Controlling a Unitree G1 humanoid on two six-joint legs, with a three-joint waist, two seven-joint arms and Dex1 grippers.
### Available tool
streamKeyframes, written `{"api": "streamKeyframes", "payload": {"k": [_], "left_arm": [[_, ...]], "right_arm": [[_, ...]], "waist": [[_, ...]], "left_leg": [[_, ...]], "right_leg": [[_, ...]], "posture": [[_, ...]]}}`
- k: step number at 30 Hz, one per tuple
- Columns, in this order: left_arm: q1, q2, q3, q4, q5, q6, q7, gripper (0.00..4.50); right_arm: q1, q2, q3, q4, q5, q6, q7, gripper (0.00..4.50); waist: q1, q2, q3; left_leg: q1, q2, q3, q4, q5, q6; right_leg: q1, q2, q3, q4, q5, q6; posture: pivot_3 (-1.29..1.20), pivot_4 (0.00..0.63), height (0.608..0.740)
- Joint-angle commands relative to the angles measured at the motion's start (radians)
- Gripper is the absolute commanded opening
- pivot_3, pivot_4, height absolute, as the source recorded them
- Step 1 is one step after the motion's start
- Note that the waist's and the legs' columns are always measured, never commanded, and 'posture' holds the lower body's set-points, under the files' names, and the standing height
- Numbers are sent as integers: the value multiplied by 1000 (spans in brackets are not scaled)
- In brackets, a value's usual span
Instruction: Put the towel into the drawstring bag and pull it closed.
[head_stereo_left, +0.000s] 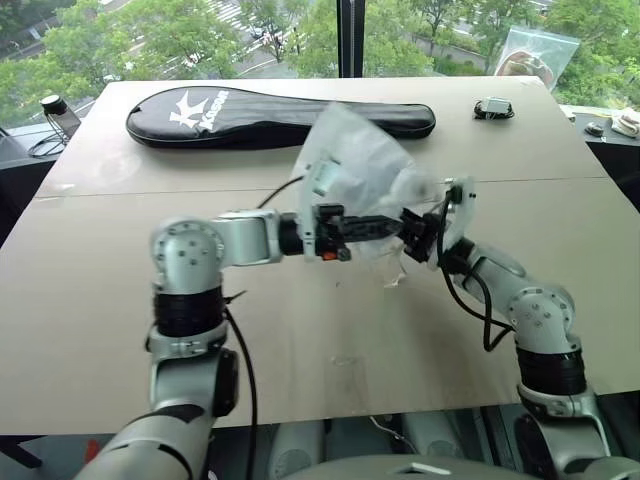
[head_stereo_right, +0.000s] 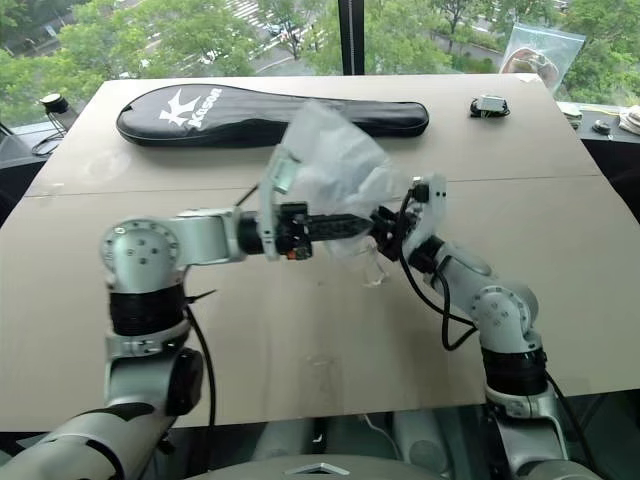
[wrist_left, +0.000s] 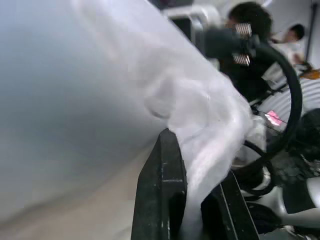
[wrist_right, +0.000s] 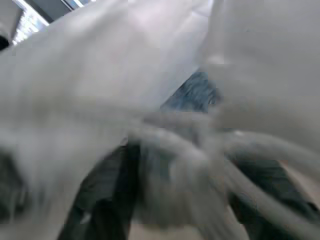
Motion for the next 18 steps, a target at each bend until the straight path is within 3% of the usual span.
{"api": "streamKeyframes", "payload": {"k": [1,8,12,14,18], "left_arm": [[-21,66,-29,26,51,-51,-75,0],[-72,163,-103,104,172,-168,-221,0],[-86,159,-119,106,194,-184,-252,0],[-85,157,-127,101,210,-195,-261,0],[-83,150,-133,99,229,-205,-265,0]], "right_arm": [[10,-108,17,-162,-31,39,60,3348],[56,-371,-36,-382,-46,61,185,3348],[66,-415,-63,-405,-122,25,168,3348],[73,-483,-11,-391,-282,-15,159,3348],[63,-444,26,-357,-367,-33,129,3348]], "waist": [[1,0,0],[4,0,0],[3,0,0],[4,0,0],[4,-1,0]], "left_leg": [[0,0,0,0,0,0],[0,0,-1,0,0,0],[0,0,0,-1,0,0],[0,0,0,0,0,0],[0,0,0,0,0,0]], "right_leg": [[0,0,0,0,0,0],[0,0,-1,-2,0,0],[0,0,0,-2,0,0],[0,0,0,-2,0,0],[0,0,0,-2,0,0]], "posture": [[0,150,740],[0,150,740],[0,150,740],[0,150,740],[0,150,740]]}}
